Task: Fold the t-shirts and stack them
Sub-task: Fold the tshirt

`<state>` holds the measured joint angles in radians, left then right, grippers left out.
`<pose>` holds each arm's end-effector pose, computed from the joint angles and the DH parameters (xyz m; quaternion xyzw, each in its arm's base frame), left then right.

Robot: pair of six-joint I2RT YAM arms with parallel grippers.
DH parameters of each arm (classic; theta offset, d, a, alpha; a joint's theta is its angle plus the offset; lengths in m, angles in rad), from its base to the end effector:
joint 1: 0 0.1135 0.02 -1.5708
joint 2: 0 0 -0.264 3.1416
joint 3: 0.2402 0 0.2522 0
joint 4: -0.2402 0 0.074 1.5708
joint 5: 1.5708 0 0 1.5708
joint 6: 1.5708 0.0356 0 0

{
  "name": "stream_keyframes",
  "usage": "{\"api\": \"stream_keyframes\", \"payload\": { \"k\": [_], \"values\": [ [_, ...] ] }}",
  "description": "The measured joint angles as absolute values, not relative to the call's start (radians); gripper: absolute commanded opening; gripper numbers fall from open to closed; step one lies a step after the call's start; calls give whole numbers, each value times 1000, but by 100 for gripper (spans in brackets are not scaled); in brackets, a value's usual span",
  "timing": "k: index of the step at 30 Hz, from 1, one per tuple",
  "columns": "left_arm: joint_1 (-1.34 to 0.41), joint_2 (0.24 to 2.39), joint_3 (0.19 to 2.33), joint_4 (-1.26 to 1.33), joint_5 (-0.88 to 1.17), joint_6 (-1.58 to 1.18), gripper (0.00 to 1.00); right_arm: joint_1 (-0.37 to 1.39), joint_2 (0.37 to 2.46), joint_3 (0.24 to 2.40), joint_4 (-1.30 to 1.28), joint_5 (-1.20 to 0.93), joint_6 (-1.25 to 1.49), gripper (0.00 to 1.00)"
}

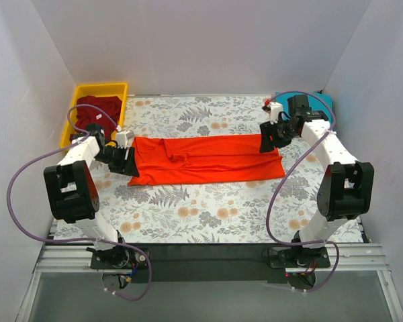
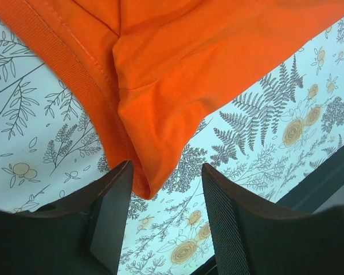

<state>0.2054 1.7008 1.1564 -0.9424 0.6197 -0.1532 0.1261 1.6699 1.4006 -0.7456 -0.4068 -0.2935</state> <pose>0.3013 0.0417 0.1971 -0.1571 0.9386 -0.3035 0.0479 0.3499 0.0586 0.2782 -0.2503 0.9096 0.1711 0.2840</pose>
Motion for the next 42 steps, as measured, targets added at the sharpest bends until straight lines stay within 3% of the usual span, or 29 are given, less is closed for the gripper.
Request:
{"api": "stream_keyframes", "payload": {
  "k": [11, 24, 35, 40, 42],
  "values": [
    [205, 1707, 1113, -905, 599, -179, 52, -102, 1783, 1339, -867, -387, -371, 55],
    [205, 1720, 1110, -885, 607, -200, 51, -118, 1894, 1347, -871, -372, -374, 47],
    [200, 1737, 1108, -882, 618, -212, 55, -123, 1934, 1347, -871, -362, -374, 46],
    [196, 1738, 1108, -881, 628, -225, 50, -123, 1940, 1346, -870, -364, -373, 23],
    [192, 1738, 1108, -881, 630, -228, 40, -123, 1940, 1346, -870, -365, -373, 11]
  ]
}}
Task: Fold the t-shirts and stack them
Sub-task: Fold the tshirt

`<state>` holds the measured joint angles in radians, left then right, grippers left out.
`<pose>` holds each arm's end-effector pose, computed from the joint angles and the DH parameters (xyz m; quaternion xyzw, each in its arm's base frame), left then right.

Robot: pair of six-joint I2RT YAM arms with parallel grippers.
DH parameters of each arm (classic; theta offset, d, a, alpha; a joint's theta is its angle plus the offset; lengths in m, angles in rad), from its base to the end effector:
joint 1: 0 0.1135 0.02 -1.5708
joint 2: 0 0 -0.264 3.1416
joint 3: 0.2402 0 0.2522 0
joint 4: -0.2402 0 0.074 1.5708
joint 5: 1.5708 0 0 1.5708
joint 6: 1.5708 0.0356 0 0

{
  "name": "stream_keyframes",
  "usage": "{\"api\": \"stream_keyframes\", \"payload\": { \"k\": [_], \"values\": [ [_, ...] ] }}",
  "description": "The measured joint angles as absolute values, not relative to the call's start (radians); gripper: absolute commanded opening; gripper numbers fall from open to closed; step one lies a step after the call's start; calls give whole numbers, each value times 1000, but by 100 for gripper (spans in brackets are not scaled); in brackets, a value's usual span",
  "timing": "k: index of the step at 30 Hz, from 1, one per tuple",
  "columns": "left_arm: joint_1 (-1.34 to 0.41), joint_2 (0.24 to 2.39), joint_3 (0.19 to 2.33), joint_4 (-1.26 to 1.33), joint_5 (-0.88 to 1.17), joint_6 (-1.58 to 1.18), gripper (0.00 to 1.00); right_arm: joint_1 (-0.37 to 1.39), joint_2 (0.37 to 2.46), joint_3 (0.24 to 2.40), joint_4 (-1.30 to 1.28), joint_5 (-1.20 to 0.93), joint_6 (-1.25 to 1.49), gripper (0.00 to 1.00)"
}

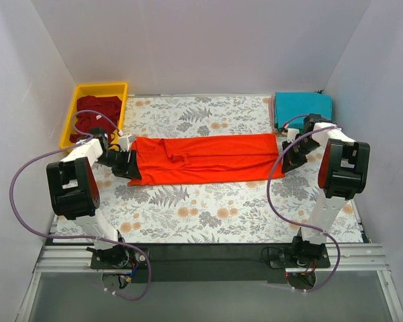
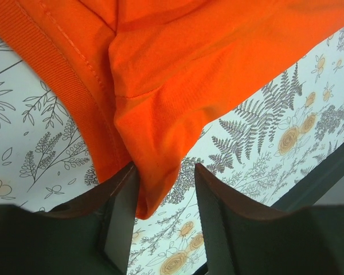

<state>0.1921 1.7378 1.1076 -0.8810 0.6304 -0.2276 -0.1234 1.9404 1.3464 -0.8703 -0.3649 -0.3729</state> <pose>0.3017 0.0373 0.1754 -0.1889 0.9314 -0.3103 0.0228 0.3621 -0.0321 0.1656 -0.1318 0.9732 0.1628 0.0952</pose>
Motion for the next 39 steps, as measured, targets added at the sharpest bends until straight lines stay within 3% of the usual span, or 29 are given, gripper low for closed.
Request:
{"api": "stream_keyframes", "payload": {
  "k": [1, 2, 6, 7, 26, 28, 29, 30, 32, 35, 37, 39],
  "values": [
    [191, 1738, 1108, -881, 632, -230, 36, -124, 1940, 1346, -870, -365, -375, 8],
    [191, 1738, 1108, -881, 632, -228, 26, -124, 1940, 1346, -870, -365, -375, 3],
    [187, 1738, 1108, -883, 630, -228, 2, -128, 1940, 1346, -871, -363, -374, 1],
    [187, 1738, 1108, -884, 625, -227, 0, -130, 1940, 1346, -871, -362, -375, 1],
    [187, 1667, 937, -917, 478, -115, 0, -164, 1875, 1197, -878, -326, -469, 1],
    [187, 1657, 922, -926, 467, -101, 14, -164, 1858, 1179, -885, -318, -479, 25],
    [187, 1654, 922, -935, 466, -93, 22, -164, 1853, 1176, -896, -314, -486, 66],
    [188, 1649, 923, -942, 471, -83, 33, -165, 1849, 1176, -905, -313, -493, 75],
    [188, 1634, 940, -977, 498, -64, 39, -164, 1823, 1189, -940, -329, -511, 79],
    [188, 1608, 1019, -1033, 567, -47, 42, -158, 1782, 1254, -969, -377, -533, 74],
    [188, 1590, 1097, -1035, 626, -46, 42, -141, 1755, 1331, -971, -428, -540, 65],
    [188, 1579, 1170, -1007, 694, -59, 42, -99, 1738, 1424, -968, -482, -541, 47]
  ]
}}
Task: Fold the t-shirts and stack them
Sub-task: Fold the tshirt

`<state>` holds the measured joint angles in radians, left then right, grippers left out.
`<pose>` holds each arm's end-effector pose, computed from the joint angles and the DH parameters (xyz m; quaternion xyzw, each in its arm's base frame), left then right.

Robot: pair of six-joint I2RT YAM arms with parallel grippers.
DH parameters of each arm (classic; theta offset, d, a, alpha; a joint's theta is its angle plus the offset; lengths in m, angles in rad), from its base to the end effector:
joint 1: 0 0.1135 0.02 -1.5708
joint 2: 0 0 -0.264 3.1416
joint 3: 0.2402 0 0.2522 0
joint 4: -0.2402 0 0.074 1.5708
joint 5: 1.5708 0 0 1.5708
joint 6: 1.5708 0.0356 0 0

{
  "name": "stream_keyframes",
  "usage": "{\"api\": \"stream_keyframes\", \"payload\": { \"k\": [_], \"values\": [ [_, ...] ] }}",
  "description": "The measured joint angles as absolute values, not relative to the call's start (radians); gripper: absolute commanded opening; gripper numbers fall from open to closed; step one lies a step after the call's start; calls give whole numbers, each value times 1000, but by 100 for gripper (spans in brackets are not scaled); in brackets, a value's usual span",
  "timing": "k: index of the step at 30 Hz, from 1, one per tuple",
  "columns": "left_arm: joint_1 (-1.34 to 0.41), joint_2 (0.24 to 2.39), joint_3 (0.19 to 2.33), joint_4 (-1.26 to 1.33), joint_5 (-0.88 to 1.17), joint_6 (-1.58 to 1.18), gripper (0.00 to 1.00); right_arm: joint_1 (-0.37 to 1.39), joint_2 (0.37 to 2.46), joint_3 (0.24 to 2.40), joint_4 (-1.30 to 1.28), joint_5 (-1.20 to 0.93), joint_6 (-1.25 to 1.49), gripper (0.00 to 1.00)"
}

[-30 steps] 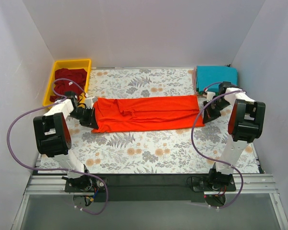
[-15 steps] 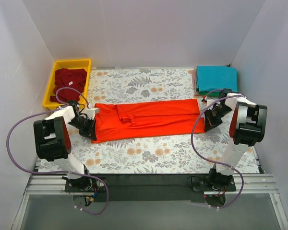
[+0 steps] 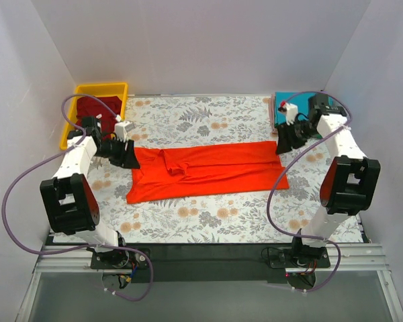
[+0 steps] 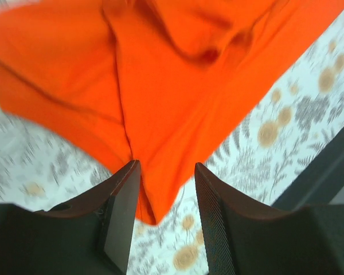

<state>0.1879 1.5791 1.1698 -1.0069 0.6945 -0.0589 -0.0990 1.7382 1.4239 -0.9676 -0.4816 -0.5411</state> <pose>0.2856 0.0311 0.2349 -0.0893 0.9336 -0.3339 0.0943 0.3455 -0.0177 0.2540 -0.2442 0.9301 0.1800 0.2069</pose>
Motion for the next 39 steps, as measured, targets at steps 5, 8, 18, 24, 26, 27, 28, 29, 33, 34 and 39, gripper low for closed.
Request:
{"api": "stream_keyframes", "payload": {
  "k": [5, 8, 18, 24, 26, 27, 28, 29, 33, 34, 39],
  "values": [
    [188, 1638, 1295, -886, 834, -152, 41, 145, 1776, 1634, -913, -595, -492, 40],
    [188, 1736, 1351, -810, 896, -223, 42, 318, 1839, 1695, -846, -624, -469, 42],
    [194, 1819, 1315, -686, 928, -379, 44, 765, 2098, 1900, -685, -410, -513, 64],
    [228, 1800, 1296, -676, 932, -409, 44, 928, 2195, 1952, -631, -293, -550, 70],
    [237, 1791, 1296, -676, 933, -413, 44, 947, 2226, 1967, -622, -263, -556, 70],
    [243, 1786, 1295, -676, 933, -416, 44, 952, 2239, 1971, -617, -245, -558, 70],
    [247, 1782, 1294, -676, 933, -417, 44, 954, 2251, 1976, -616, -232, -559, 70],
    [250, 1778, 1293, -675, 933, -417, 44, 955, 2262, 1982, -614, -218, -561, 69],
    [250, 1774, 1287, -677, 936, -416, 44, 955, 2290, 1993, -601, -181, -567, 66],
    [249, 1774, 1287, -677, 936, -416, 44, 955, 2293, 1993, -601, -175, -568, 64],
    [249, 1774, 1285, -680, 936, -416, 44, 951, 2297, 1993, -600, -152, -585, 29]
  ]
}}
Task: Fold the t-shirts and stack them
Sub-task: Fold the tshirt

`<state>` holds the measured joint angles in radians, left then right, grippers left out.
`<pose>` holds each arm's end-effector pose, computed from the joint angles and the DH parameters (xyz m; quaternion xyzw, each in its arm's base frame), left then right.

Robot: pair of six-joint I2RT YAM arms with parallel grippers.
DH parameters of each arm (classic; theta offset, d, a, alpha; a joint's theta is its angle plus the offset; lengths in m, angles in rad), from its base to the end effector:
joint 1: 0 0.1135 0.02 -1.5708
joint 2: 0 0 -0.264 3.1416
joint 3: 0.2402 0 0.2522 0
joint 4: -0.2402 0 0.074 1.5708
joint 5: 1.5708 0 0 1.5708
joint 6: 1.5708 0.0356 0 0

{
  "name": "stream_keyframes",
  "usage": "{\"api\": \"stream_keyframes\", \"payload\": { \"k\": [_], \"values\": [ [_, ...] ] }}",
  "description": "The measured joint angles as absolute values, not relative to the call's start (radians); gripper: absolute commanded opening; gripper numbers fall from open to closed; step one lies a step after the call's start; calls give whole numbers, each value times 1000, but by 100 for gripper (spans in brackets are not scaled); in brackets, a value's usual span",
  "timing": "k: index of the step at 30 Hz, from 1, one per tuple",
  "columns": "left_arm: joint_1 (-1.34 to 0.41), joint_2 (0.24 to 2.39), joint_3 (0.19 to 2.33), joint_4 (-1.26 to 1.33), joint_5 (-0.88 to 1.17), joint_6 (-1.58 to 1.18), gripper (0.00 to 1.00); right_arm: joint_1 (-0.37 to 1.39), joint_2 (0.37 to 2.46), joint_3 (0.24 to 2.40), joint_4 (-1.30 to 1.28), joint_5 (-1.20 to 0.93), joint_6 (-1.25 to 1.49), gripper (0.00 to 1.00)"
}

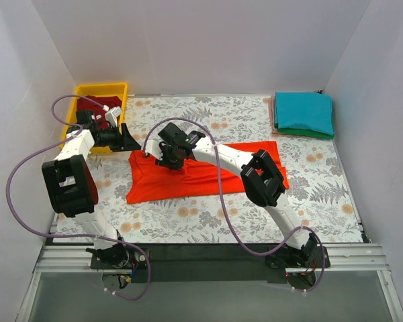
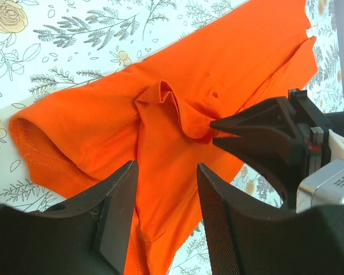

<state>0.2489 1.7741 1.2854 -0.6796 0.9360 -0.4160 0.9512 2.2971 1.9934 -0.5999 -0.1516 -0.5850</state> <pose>0.3511 0.0597 0.2225 -0.2001 0.8560 -0.4553 0.1409 0.2944 0.4220 0.2091 -0.6724 0.6604 0.1298 0.3080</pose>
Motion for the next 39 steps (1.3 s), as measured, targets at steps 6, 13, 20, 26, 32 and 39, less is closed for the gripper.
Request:
{"api": "stream_keyframes", "payload": {
  "k": [6, 13, 20, 26, 32, 39],
  "values": [
    [249, 1774, 1285, -680, 936, -416, 44, 944, 2297, 1993, -596, -133, -579, 1],
    [249, 1774, 1285, -680, 936, -400, 44, 882, 2297, 1993, -594, -147, -522, 1],
    [241, 1774, 1285, -679, 923, -381, 44, 737, 2297, 1978, -576, -223, -397, 33],
    [183, 1779, 1288, -662, 868, -364, 43, 675, 2297, 1945, -566, -282, -297, 42],
    [101, 1830, 1329, -640, 800, -350, 40, 655, 2292, 1913, -569, -371, -204, 23],
    [-20, 1901, 1362, -587, 701, -348, 39, 643, 2217, 1861, -542, -503, -125, 18]
  ]
}}
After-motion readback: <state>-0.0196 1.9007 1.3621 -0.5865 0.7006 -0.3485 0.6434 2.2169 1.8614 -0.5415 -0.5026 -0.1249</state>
